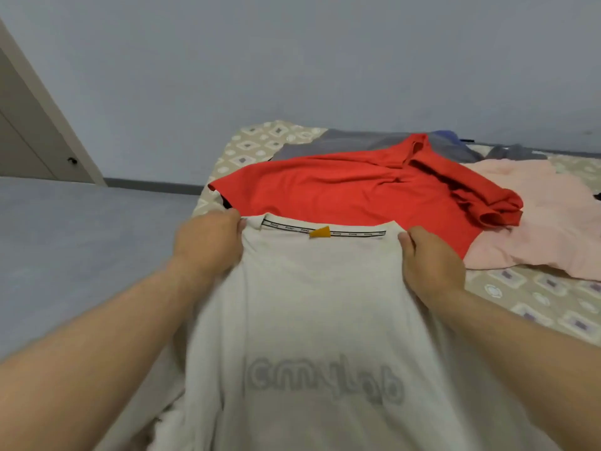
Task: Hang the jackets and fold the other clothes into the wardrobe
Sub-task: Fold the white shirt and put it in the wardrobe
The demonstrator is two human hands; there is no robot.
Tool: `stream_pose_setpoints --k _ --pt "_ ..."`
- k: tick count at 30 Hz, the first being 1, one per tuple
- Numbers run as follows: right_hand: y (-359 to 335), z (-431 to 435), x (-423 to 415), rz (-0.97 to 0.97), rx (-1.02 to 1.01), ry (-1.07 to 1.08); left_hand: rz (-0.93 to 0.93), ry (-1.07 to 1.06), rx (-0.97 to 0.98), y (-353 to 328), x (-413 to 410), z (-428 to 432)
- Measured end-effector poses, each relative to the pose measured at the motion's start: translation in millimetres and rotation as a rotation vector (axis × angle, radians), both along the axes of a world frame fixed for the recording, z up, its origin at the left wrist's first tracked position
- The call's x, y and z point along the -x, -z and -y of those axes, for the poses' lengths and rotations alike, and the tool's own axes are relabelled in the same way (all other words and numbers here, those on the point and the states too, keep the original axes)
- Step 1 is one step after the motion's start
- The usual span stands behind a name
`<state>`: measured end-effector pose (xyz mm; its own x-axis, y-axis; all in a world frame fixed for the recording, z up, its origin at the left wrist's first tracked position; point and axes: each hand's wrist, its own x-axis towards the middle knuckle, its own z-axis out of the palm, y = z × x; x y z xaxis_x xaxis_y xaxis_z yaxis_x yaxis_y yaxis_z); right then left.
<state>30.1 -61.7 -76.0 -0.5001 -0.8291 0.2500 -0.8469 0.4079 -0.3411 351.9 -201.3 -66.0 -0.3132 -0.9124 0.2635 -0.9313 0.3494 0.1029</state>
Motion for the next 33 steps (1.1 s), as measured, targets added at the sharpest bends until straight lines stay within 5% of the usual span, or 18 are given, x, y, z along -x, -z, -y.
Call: stream_pose_setpoints --k 6,10,14,21,26,33 --pt "51.4 19.3 9.0 -0.099 -0.018 0.036 -0.116 -0.002 -0.02 64.6 7.3 18.8" --pt "45.7 15.7 3.8 -0.092 -0.053 0.051 -0.282 0.001 -0.124 53.4 -3.8 9.4" --pt "23.5 -7.2 -43.4 -0.079 0.003 0.095 -0.229 -0.136 -0.203 43.1 -49.9 -40.3" --pt "34.5 -88.1 -234.1 0.011 -0.212 -0.484 -0.497 -0.396 -0.452 53.5 -149.5 -175.8" --pt "40.6 -98.0 -256.0 -0.074 -0.258 -0.462 -0.656 -0.434 -0.584 48.0 -163.3 -196.0" --pt "45.7 -96.1 -261.9 -0.084 -0.294 -0.417 -1.944 -0.703 -0.542 29.4 -196.5 -151.4"
